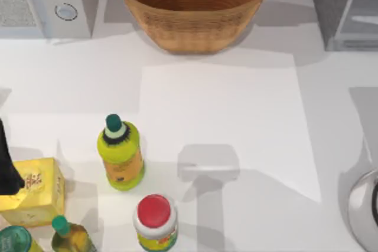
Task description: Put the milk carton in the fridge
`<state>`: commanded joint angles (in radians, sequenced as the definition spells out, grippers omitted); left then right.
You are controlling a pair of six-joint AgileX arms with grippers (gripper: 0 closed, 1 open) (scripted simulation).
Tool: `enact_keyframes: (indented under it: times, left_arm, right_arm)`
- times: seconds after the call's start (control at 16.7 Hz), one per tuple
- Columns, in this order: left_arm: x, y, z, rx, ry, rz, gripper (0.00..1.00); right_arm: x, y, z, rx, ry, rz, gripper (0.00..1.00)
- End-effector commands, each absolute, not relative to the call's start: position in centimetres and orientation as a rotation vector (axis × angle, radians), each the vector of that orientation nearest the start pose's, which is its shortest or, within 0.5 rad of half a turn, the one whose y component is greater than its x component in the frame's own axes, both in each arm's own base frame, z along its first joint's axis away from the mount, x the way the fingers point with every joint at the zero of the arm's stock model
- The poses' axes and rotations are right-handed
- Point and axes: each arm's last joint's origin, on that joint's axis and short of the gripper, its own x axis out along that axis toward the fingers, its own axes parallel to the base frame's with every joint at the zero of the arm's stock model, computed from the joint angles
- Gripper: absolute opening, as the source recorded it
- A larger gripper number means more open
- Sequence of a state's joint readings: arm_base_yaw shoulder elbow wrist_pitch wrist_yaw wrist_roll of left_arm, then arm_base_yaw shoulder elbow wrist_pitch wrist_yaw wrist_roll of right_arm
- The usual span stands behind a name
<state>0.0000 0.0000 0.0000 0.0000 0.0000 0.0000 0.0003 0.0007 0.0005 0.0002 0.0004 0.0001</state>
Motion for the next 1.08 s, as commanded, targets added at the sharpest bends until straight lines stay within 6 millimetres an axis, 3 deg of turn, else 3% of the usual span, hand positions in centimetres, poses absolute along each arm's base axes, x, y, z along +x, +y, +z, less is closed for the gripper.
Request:
enact_keyframes:
  times: [0.18, 0.24, 0.42, 0.66, 0.84, 1.08]
  left_arm:
    - [10.6, -0.1, 16.0, 0.000, 0.000, 0.000, 1.00]
    - [10.6, -0.1, 16.0, 0.000, 0.000, 0.000, 1.00]
    - [10.6, -0.1, 16.0, 0.000, 0.000, 0.000, 1.00]
    - [10.6, -0.1, 16.0, 0.000, 0.000, 0.000, 1.00]
    - [10.6, -0.1, 16.0, 0.000, 0.000, 0.000, 1.00]
    - [10.6, -0.1, 16.0, 0.000, 0.000, 0.000, 1.00]
  right_arm:
    - [10.6, -0.1, 16.0, 0.000, 0.000, 0.000, 0.00]
    - [10.2, -0.1, 17.6, 0.004, -0.060, -0.005, 0.00]
    - [10.3, -0.1, 18.3, 0.004, -0.078, -0.004, 0.00]
    - [11.2, -0.4, 22.1, 0.000, -0.151, -0.003, 0.00]
    - [13.8, -0.8, 25.5, -0.010, -0.184, -0.007, 0.00]
    - [20.8, -2.4, 27.7, -0.021, -0.159, -0.011, 0.00]
